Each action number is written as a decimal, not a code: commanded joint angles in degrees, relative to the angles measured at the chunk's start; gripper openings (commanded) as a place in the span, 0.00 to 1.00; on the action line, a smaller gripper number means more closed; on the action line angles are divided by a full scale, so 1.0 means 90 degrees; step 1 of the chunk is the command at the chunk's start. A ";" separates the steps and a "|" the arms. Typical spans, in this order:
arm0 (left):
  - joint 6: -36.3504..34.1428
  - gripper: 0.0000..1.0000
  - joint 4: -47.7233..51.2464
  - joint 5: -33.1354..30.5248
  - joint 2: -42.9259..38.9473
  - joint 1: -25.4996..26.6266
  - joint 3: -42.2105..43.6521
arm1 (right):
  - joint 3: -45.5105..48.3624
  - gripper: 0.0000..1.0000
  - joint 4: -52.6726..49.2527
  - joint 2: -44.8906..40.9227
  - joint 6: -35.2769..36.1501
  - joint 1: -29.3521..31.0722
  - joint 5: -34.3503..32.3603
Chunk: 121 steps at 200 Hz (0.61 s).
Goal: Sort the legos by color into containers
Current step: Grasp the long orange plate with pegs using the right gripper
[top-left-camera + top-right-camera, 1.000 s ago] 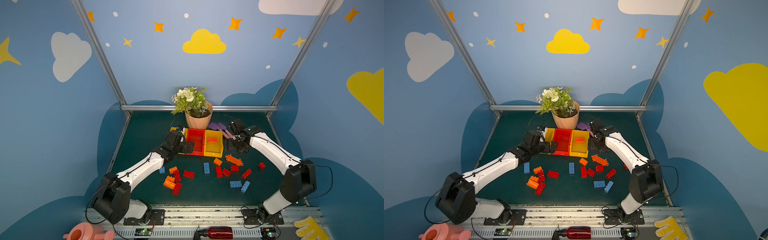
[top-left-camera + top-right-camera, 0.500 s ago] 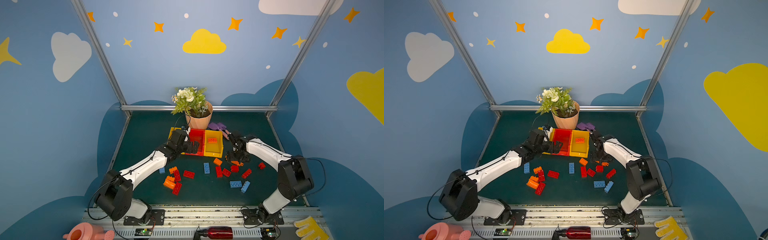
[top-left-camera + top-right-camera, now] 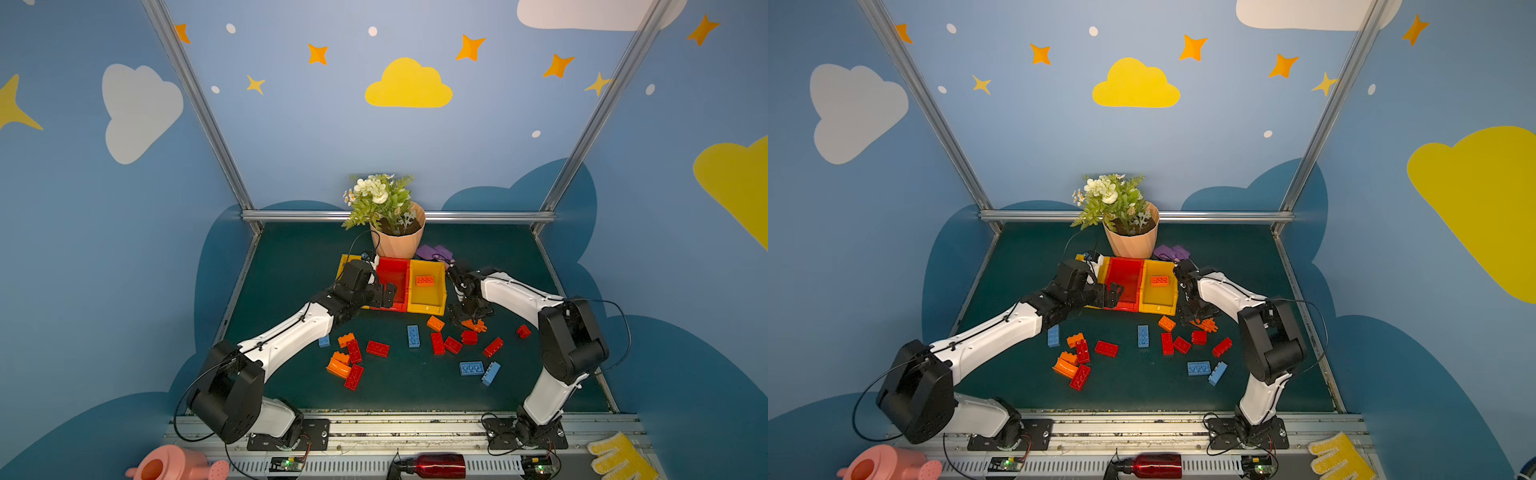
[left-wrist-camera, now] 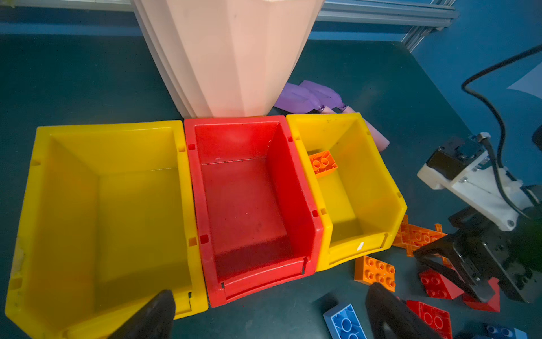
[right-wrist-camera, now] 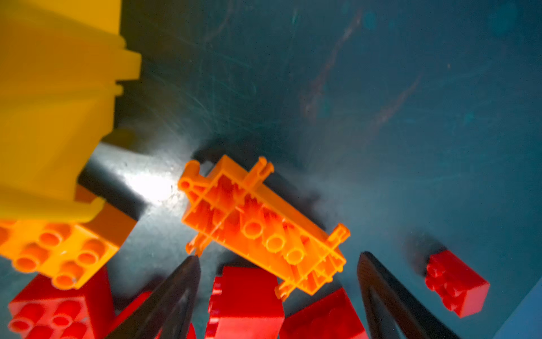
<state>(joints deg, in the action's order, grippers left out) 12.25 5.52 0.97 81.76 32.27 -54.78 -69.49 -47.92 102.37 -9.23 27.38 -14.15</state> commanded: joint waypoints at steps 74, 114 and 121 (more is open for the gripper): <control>-0.0121 1.00 0.0196 -0.0630 -0.0129 -0.0007 -0.0055 | -0.0408 0.68 0.0261 0.0737 0.0397 -0.0586 0.0216; -0.0180 1.00 0.0215 -0.0621 0.0007 -0.0015 -0.0169 | -0.0433 0.67 0.0189 0.0743 0.0295 -0.0859 0.0428; -0.0189 1.00 0.0217 -0.0607 0.0048 -0.0017 -0.0208 | -0.0425 0.68 0.0171 0.0687 0.0266 -0.0896 0.0471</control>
<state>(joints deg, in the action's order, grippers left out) 11.60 6.79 -3.68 81.76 32.27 -54.87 -72.44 -45.50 108.22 -5.80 20.34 -11.29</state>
